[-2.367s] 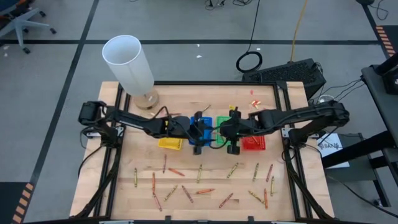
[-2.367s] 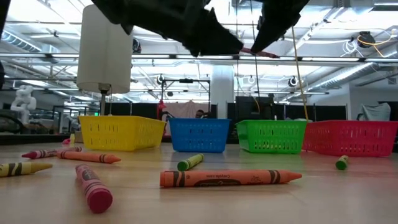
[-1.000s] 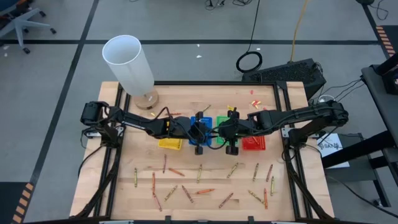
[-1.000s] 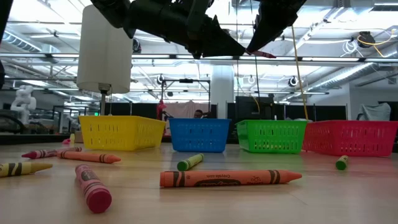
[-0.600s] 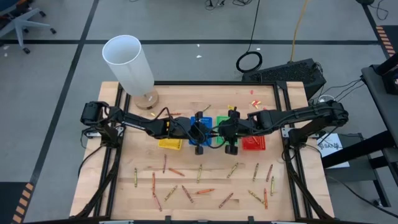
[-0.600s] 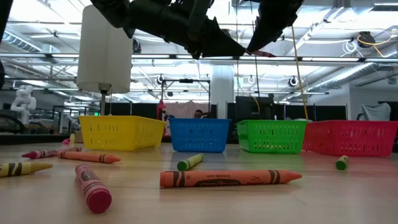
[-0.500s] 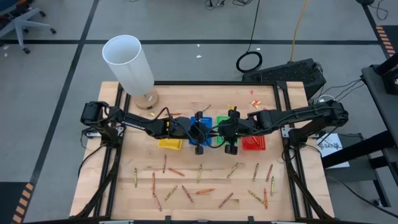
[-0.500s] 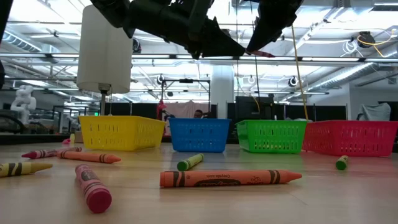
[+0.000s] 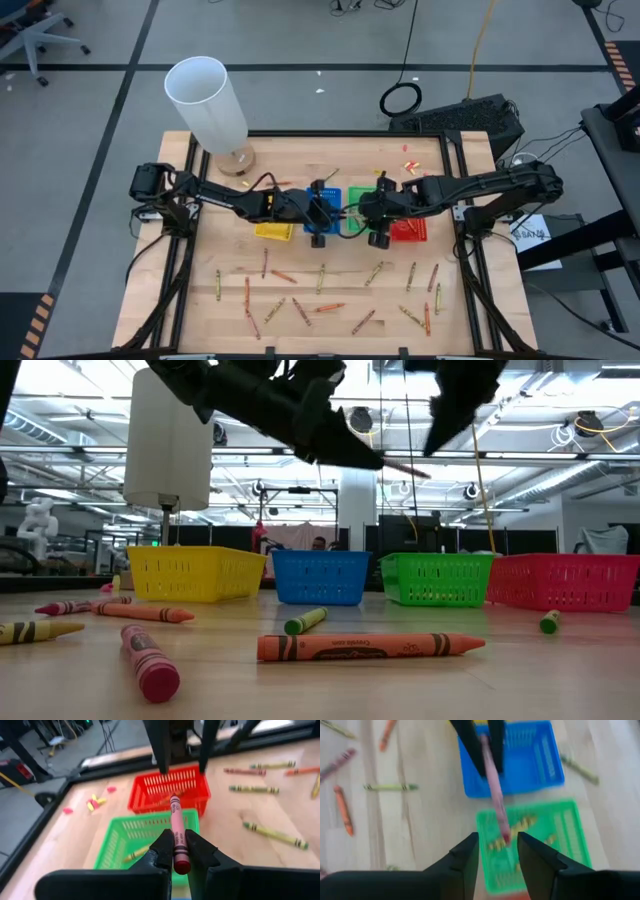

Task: Sort crayons
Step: Put the red crayon into the blue bin

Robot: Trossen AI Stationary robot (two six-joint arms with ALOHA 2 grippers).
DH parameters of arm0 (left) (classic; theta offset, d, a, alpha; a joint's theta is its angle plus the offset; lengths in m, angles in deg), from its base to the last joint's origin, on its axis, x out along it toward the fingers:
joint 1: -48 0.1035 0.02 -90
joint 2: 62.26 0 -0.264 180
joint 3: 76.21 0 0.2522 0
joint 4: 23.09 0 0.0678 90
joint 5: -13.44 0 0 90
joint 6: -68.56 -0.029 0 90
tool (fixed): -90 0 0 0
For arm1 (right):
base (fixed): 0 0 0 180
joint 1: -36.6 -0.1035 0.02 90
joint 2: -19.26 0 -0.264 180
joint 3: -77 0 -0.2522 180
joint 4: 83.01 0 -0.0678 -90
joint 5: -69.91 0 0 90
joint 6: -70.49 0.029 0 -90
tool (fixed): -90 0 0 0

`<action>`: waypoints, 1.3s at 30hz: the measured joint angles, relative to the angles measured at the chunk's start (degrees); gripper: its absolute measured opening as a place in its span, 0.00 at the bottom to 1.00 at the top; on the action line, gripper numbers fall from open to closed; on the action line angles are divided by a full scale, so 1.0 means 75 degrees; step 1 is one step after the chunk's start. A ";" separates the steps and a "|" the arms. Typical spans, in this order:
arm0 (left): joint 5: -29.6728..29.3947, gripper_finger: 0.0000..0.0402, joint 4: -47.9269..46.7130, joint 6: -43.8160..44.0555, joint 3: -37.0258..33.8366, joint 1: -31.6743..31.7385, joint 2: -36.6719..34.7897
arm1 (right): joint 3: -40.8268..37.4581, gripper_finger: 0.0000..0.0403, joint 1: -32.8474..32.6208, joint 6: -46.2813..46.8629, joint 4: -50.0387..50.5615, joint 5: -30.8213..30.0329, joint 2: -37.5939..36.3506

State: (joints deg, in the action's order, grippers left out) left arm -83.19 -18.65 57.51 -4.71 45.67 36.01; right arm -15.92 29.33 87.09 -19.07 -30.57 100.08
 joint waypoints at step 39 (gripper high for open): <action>-0.4718 0.06 -0.3669 0.1867 0.0029 -0.1192 -0.0491 | -0.2193 0.32 -0.3920 0.1546 -0.5407 -0.5959 0.0062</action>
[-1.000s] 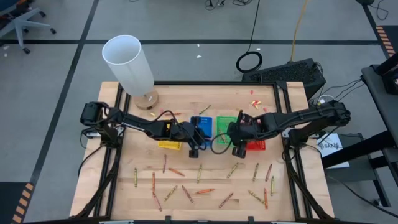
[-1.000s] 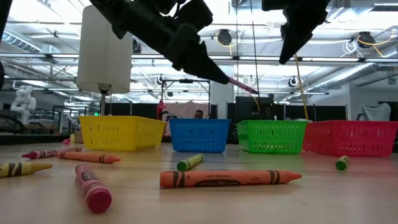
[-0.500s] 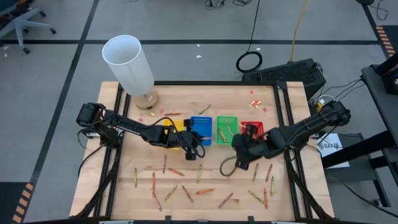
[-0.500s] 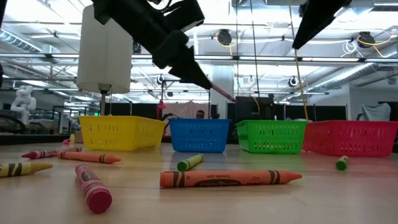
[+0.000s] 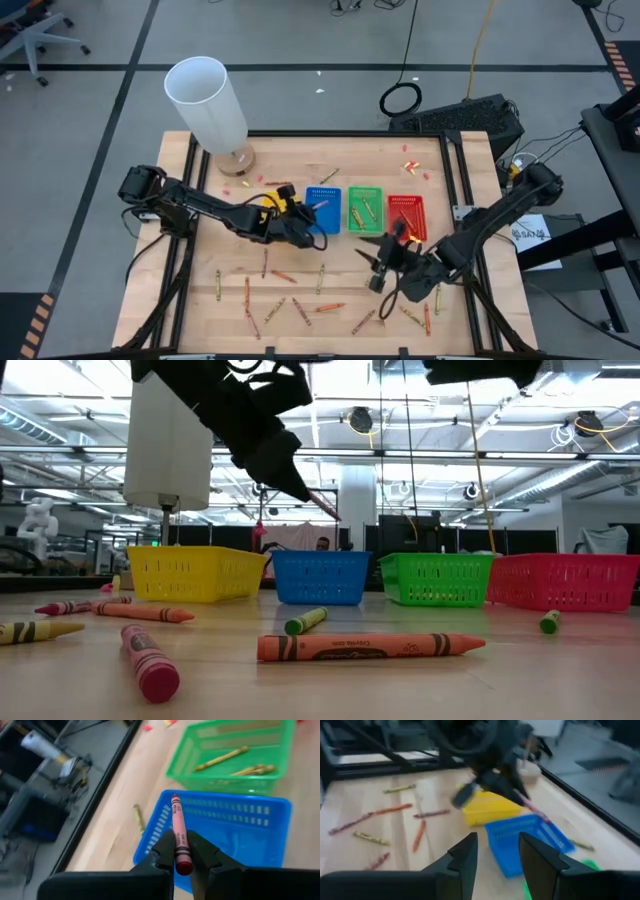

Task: Sort crayons
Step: Put the red crayon into the blue bin

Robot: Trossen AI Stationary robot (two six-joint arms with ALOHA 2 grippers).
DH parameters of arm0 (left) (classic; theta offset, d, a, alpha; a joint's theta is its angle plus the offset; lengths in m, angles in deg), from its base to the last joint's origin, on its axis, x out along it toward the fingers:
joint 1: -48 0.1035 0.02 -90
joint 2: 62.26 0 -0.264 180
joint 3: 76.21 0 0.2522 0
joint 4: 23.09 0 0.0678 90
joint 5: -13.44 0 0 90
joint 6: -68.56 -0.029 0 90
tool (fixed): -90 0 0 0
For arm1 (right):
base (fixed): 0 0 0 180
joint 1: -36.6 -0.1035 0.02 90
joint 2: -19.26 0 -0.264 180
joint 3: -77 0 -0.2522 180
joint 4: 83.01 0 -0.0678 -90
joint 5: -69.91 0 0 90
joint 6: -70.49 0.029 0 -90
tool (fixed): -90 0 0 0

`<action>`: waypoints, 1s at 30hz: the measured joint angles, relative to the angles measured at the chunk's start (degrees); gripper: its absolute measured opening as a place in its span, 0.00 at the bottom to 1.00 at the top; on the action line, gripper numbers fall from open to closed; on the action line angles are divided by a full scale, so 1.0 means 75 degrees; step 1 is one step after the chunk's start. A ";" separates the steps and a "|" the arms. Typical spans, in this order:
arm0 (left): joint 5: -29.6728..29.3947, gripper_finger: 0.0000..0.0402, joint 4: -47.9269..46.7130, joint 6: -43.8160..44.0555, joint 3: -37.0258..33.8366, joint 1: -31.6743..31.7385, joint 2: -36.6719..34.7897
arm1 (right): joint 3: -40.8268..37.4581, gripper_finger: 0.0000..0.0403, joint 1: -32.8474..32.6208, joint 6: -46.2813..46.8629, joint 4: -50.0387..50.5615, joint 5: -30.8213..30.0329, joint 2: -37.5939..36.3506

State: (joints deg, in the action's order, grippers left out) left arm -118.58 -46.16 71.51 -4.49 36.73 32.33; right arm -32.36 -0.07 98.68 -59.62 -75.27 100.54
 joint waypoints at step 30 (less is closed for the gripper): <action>0.0184 0.06 -0.0419 0.1969 0.0157 0.0145 0.0414 | -0.0593 0.32 0.0014 -0.0500 -0.0913 0.0537 0.0062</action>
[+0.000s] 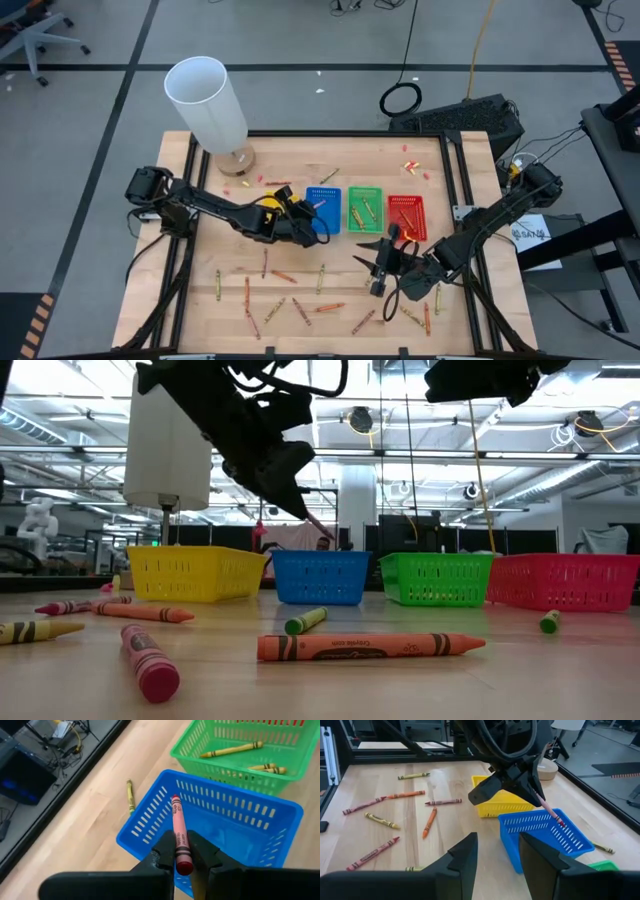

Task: Sort crayons
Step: Put the red crayon into the blue bin, then put the green crayon into the yellow bin

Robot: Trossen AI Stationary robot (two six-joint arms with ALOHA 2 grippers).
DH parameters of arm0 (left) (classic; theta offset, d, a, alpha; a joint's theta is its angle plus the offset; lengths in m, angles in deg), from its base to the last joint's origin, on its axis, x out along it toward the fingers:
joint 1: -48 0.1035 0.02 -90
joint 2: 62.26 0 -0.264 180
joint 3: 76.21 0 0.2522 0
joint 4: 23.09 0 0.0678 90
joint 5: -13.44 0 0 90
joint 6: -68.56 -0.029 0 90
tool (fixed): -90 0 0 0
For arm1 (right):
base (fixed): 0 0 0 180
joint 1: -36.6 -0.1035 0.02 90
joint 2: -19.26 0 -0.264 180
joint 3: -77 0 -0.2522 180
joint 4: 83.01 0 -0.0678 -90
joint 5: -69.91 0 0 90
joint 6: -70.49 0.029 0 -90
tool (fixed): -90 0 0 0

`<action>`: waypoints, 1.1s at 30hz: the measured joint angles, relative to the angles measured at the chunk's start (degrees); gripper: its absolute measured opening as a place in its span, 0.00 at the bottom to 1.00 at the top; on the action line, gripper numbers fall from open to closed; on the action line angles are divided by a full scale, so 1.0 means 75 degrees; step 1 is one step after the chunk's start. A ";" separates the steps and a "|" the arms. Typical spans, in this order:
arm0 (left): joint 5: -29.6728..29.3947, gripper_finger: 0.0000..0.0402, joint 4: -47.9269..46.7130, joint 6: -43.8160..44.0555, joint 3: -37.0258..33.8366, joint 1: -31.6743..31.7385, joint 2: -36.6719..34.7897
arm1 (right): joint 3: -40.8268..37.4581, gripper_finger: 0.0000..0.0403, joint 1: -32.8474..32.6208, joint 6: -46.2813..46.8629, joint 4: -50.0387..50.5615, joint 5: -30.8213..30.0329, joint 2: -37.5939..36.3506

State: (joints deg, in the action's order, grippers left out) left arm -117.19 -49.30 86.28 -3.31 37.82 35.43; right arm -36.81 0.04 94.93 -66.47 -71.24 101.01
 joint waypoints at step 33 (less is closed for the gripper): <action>0.0014 0.37 0.0335 0.0644 0.0095 0.0560 0.0381 | 0.0000 0.32 0.0076 -0.0165 -0.0254 0.0021 0.0350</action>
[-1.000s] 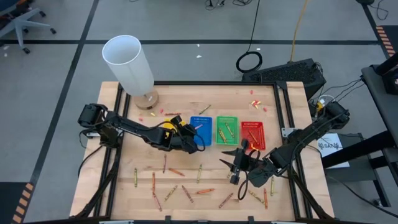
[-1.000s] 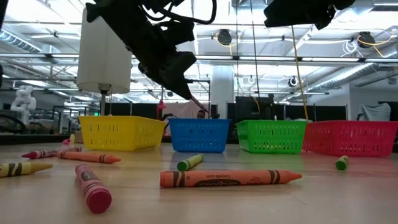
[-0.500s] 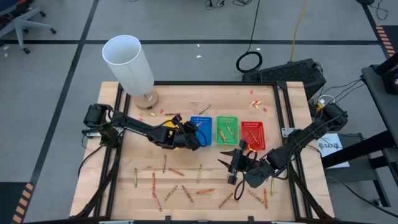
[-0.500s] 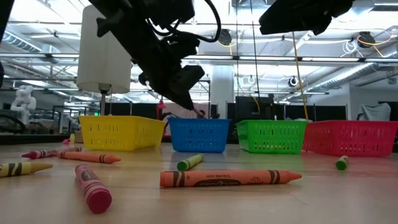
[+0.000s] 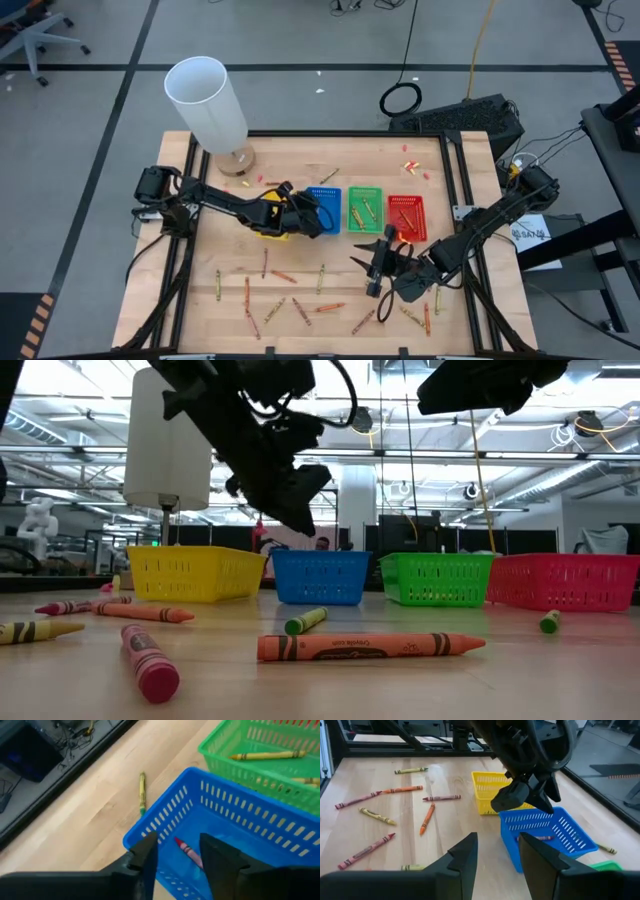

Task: Sort crayons
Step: Put the green crayon into the yellow bin

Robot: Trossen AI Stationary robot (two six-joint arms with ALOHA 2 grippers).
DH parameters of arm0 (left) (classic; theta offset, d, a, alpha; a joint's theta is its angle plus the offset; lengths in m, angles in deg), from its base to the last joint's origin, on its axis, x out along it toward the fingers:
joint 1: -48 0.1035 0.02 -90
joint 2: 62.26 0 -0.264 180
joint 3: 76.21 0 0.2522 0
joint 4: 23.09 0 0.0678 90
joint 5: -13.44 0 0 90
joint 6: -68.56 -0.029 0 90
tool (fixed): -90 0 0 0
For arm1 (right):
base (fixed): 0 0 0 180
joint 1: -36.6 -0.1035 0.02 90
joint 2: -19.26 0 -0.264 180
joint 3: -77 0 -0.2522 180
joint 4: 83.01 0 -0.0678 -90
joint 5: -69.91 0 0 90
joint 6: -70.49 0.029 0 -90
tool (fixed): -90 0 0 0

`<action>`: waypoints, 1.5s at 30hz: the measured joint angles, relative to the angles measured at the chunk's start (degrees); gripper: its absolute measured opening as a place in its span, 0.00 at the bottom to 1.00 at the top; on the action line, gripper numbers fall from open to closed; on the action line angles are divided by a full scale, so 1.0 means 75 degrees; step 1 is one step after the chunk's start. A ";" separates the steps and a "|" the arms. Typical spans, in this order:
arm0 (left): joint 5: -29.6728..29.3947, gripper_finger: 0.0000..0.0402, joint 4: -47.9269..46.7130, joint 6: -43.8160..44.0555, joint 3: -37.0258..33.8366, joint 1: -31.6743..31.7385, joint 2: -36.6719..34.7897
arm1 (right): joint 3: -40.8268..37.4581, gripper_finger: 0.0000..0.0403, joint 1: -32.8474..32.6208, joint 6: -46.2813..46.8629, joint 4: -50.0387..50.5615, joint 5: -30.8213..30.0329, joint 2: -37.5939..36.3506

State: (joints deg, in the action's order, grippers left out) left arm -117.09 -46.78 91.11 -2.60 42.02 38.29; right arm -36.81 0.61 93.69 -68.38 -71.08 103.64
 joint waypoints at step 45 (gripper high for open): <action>0.2608 0.45 0.0884 -0.3456 -0.0247 0.3462 -0.1564 | 0.0597 0.22 0.8196 -0.6577 -0.0178 0.6370 -0.0468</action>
State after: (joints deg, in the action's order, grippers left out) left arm -97.53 -40.16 65.19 -4.45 67.99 26.56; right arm -32.34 62.08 44.36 -69.71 -23.31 100.13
